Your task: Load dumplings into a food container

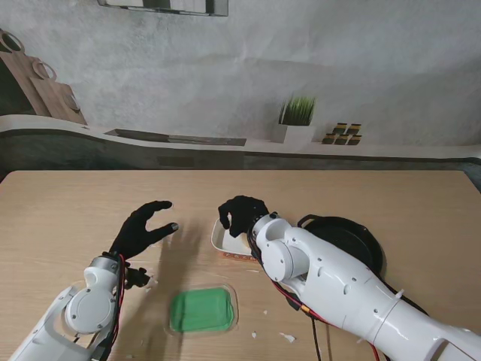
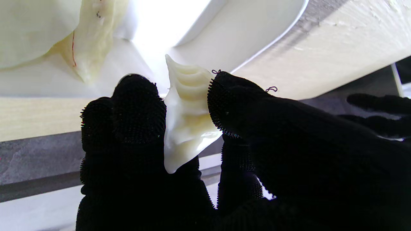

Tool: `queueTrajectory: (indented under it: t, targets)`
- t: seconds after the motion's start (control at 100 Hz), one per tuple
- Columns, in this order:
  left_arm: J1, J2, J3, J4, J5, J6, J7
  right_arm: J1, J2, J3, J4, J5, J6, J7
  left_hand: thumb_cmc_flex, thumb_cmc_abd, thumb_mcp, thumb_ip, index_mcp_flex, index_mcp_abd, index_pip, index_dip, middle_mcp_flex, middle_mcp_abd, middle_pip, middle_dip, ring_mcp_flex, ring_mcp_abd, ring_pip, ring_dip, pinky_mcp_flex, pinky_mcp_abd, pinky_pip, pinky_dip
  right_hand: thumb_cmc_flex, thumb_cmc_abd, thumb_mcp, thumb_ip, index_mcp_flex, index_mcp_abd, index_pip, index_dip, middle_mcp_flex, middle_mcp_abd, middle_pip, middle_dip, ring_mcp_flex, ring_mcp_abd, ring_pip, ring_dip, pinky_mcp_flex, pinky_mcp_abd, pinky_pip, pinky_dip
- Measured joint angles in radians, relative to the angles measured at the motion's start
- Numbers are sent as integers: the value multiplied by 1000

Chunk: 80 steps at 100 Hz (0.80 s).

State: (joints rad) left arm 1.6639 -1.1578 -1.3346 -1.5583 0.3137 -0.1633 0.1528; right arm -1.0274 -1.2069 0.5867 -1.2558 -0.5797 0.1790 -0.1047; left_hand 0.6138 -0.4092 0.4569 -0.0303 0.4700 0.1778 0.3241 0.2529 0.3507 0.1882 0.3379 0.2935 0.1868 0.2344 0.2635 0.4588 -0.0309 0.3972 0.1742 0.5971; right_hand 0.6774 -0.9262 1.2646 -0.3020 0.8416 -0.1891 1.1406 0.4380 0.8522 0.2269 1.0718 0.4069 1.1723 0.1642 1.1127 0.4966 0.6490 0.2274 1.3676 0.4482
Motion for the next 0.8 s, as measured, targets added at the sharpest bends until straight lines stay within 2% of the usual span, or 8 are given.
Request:
queueTrajectory:
  t: [0.12, 0.17, 0.18, 0.22, 0.28, 0.51, 0.65, 0.8]
  targets:
    - [2, 0, 0, -1, 1, 0, 0, 0, -1, -1, 4, -12, -1, 14, 0, 0, 0, 0, 0, 0, 0, 0, 0, 0, 0, 0, 0, 0, 0, 0, 0, 0, 0, 0, -19, 32, -1, 3, -122, 19, -18, -71, -90, -34, 15, -1, -117, -3, -50, -12, -109, -25, -13, -9]
    - [2, 0, 0, -2, 1, 0, 0, -3, 5, 0, -4, -17, -1, 39, 0, 0, 0, 0, 0, 0, 0, 0, 0, 0, 0, 0, 0, 0, 0, 0, 0, 0, 0, 0, -70, 47, -14, 4, -172, 50, -79, -80, -172, -70, 19, 39, -200, -9, -95, -15, -170, -39, -32, -9]
    - [2, 0, 0, -2, 1, 0, 0, -3, 6, 0, -6, -18, -1, 44, 0, 0, 0, 0, 0, 0, 0, 0, 0, 0, 0, 0, 0, 0, 0, 0, 0, 0, 0, 0, -90, 64, -17, 6, -188, 83, -104, -77, -201, -98, 19, 58, -235, -9, -111, -17, -189, -43, -38, -9]
    - [2, 0, 1, -2, 2, 1, -1, -6, 12, 1, -15, -25, -7, 57, 0, 0, 0, 0, 0, 0, 0, 0, 0, 0, 0, 0, 0, 0, 0, 0, 0, 0, 0, 0, -135, 84, -28, 77, -225, 121, -162, -14, -263, -127, 21, 79, -303, -11, -139, -15, -237, -54, -50, -9]
    - [2, 1, 1, -3, 3, 1, -2, -11, 22, 4, -28, -41, -21, 66, 0, 0, 0, 0, 0, 0, 0, 0, 0, 0, 0, 0, 0, 0, 0, 0, 0, 0, 0, 0, -171, 95, -56, 97, -284, 142, -210, 16, -338, -148, 18, 82, -381, -14, -153, -6, -290, -73, -59, -6]
    - [2, 1, 2, -5, 8, 2, -3, -79, 48, 93, -119, -53, -65, 92, 0, 0, 0, 0, 0, 0, 0, 0, 0, 0, 0, 0, 0, 0, 0, 0, 0, 0, 0, 0, -268, 179, -175, 97, -454, 168, -256, -10, -537, -161, -32, 65, -644, -19, -234, 1, -462, -114, -119, 19]
    - [4, 3, -3, -9, 15, 1, -21, -178, 73, 205, -250, -117, -78, 136, 0, 0, 0, 0, 5, 0, 0, 0, 34, 0, 28, 24, 25, 0, 37, 26, 0, 0, 0, 0, -272, 226, -200, 97, -480, 182, -257, -24, -548, -161, -32, 57, -667, -19, -235, 8, -488, -116, -130, 40]
    - [33, 15, -42, -56, 66, 1, -109, -310, 105, 332, -397, -142, -89, 208, 0, -10, 0, 0, 7, 0, 13, 16, 34, 0, 37, 39, 25, 0, 48, 36, 0, 0, 0, 0, -283, 275, -223, 116, -451, 235, -267, -52, -510, -142, -29, 57, -665, -7, -201, 25, -486, -113, -130, 77]
